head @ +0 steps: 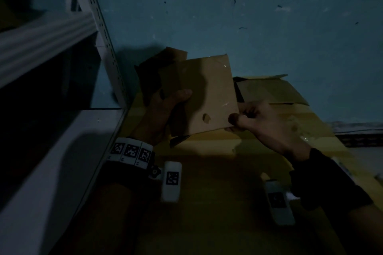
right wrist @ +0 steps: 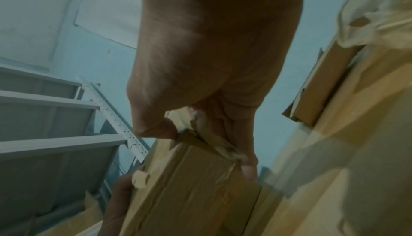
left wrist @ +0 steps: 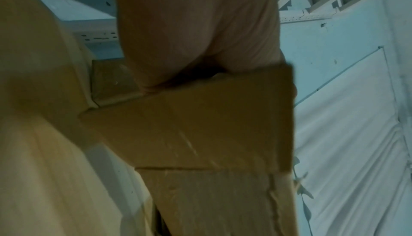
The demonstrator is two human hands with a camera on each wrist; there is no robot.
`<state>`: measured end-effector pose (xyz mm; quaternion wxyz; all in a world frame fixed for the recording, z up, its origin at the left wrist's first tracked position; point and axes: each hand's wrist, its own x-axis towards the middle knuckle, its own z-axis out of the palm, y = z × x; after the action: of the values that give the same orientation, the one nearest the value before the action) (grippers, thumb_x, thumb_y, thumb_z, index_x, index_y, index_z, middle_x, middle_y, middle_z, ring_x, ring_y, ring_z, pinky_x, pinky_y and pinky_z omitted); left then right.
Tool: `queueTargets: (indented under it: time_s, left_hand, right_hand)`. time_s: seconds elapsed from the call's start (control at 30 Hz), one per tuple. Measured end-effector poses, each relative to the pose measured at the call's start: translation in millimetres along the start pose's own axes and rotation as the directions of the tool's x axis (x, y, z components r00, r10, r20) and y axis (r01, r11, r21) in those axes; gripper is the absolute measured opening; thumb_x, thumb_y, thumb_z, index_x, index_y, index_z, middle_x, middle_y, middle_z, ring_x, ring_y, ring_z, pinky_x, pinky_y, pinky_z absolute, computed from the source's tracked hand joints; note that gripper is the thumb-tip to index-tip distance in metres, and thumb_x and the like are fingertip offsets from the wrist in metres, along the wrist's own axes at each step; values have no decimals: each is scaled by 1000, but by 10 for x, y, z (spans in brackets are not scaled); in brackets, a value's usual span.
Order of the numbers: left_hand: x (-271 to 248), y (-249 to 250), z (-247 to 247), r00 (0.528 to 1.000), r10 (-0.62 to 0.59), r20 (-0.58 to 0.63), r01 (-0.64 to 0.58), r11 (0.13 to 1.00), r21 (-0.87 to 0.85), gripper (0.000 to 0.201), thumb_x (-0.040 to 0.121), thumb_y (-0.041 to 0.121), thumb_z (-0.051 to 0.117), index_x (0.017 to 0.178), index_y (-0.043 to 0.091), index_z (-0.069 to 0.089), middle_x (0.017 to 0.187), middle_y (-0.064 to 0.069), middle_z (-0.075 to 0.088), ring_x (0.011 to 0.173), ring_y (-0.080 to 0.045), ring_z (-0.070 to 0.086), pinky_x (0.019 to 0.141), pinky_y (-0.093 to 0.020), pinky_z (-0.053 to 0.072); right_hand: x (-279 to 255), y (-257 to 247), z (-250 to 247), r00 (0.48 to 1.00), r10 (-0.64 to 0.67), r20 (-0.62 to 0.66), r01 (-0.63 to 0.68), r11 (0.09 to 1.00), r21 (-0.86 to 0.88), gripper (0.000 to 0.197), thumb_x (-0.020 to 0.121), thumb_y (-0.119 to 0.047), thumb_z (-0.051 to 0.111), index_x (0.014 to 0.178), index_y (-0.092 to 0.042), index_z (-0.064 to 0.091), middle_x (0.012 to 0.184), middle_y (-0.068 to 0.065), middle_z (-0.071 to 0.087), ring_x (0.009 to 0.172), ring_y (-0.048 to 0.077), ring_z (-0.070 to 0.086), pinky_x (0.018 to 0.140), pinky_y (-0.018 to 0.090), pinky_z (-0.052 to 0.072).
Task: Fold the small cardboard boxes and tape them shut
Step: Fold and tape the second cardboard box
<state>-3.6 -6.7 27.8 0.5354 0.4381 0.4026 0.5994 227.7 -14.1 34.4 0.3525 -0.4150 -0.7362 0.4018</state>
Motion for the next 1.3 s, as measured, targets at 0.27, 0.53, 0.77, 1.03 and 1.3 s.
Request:
queueTargets:
  time_s: [0.27,0.53,0.77,1.03,1.3]
  left_hand:
    - [-7,-28,3,1000,-5,-2,5,1000,12,53,68,23,76,119,17,61,108,-3,70,89,-12,72,69,-23,57]
    - [-6,-56,27,1000,-5,-3,5,997,79,36,74,18,73,108,25,63,102,4,71,90,-11,71,72,-25,56]
    - [-8,-65,21,999,-20,-37,23,997,70,60,66,29,73,123,16,60,108,-1,71,94,-16,71,72,-27,57]
    - [-2,-25,-5,997,-57,-44,59,997,40,39,79,25,70,117,19,63,109,-4,72,91,-16,72,71,-28,59]
    - [27,-69,1,993,-90,-71,94,993,67,56,69,37,75,120,24,58,115,-1,68,100,-19,69,74,-30,56]
  right_hand:
    - [12,124,-9,998,58,16,-58,998,31,11,96,-8,60,99,-8,71,93,-5,76,85,8,73,70,18,55]
    - [15,129,-24,997,65,44,-66,998,10,24,100,-8,56,80,-19,65,68,-25,70,68,-8,65,60,6,46]
    - [27,140,-24,998,32,55,-32,999,11,23,94,-8,53,78,0,69,69,-4,71,65,5,66,61,18,51]
    - [35,171,-47,996,60,71,-69,988,135,55,86,-59,64,76,-5,69,81,18,70,81,47,64,91,62,52]
    - [43,160,-9,992,35,118,-42,997,63,37,86,-37,66,95,-2,74,96,7,78,90,23,75,86,46,62]
